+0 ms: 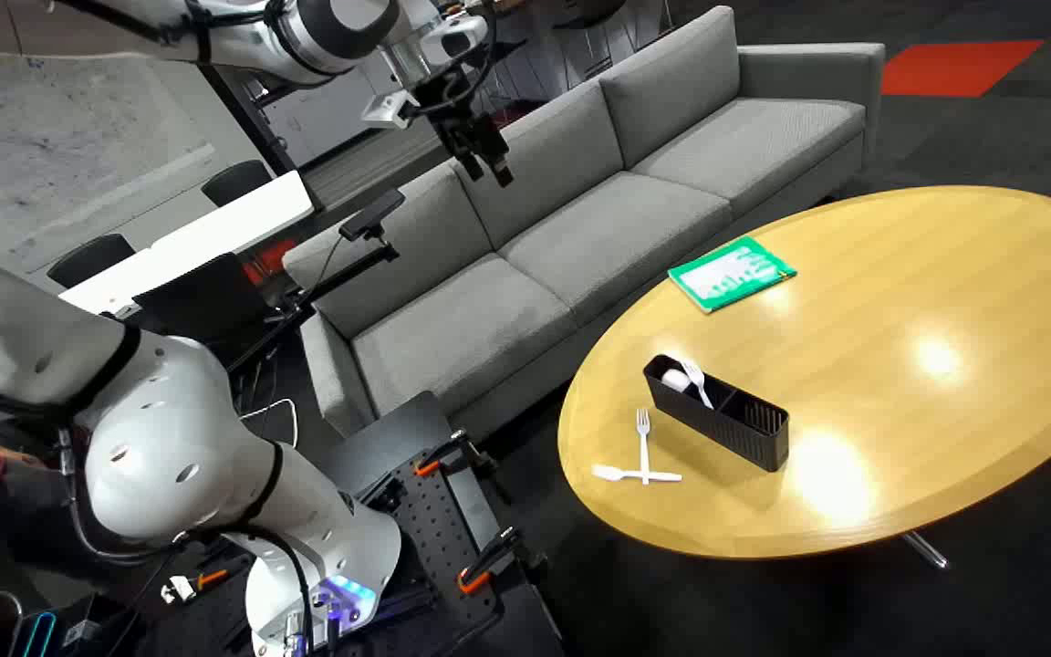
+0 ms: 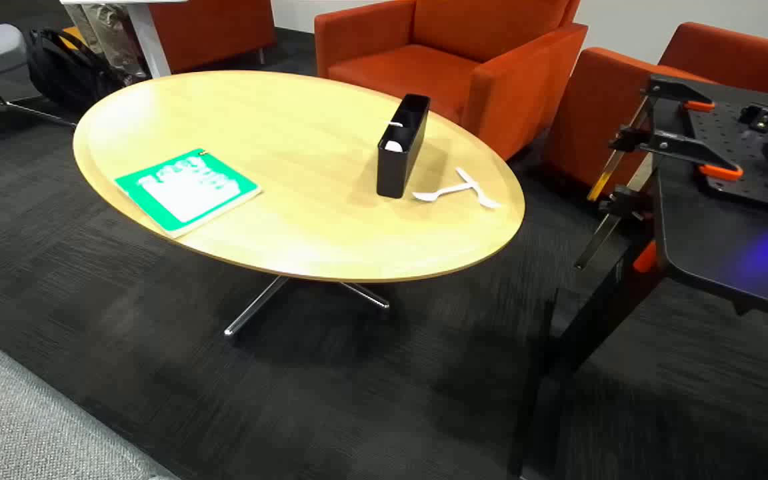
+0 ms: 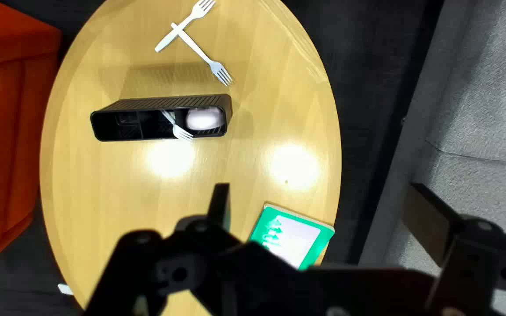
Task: Pick one fork and put it in the black box
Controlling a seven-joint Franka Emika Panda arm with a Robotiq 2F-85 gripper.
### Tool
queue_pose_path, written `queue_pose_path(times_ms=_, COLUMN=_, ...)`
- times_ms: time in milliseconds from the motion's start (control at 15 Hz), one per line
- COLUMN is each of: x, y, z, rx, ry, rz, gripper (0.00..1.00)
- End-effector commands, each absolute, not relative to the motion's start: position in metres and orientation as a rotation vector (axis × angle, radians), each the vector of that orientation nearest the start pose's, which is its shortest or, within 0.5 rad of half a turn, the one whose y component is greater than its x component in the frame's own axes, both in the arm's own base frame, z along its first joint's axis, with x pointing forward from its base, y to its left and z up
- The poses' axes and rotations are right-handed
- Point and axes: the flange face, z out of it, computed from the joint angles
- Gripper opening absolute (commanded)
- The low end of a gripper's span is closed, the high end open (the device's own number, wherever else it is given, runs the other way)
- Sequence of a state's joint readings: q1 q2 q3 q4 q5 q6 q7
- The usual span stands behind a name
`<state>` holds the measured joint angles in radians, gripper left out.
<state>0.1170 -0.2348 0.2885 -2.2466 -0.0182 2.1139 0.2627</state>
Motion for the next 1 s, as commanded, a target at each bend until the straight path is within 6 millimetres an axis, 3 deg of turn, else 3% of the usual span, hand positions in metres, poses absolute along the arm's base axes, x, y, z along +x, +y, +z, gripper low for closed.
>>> queue_pose_path(times_ms=0, x=0.448, y=0.197, z=0.468, rx=-3.176, ry=-0.234, rz=-0.180, gripper=1.00)
queue_pose_path(times_ms=267, x=0.449, y=0.189, z=0.461, rx=-3.183, ry=-0.176, rz=-0.172, gripper=1.00)
queue_pose_path(times_ms=467, x=0.446, y=0.164, z=0.436, rx=-3.177, ry=-0.007, rz=-0.101, gripper=1.00)
queue_pose_path(times_ms=733, x=0.439, y=0.124, z=0.377, rx=-3.144, ry=0.255, rz=0.033, gripper=1.00)
queue_pose_path(times_ms=933, x=0.439, y=0.092, z=0.326, rx=-3.090, ry=0.485, rz=0.013, gripper=1.00)
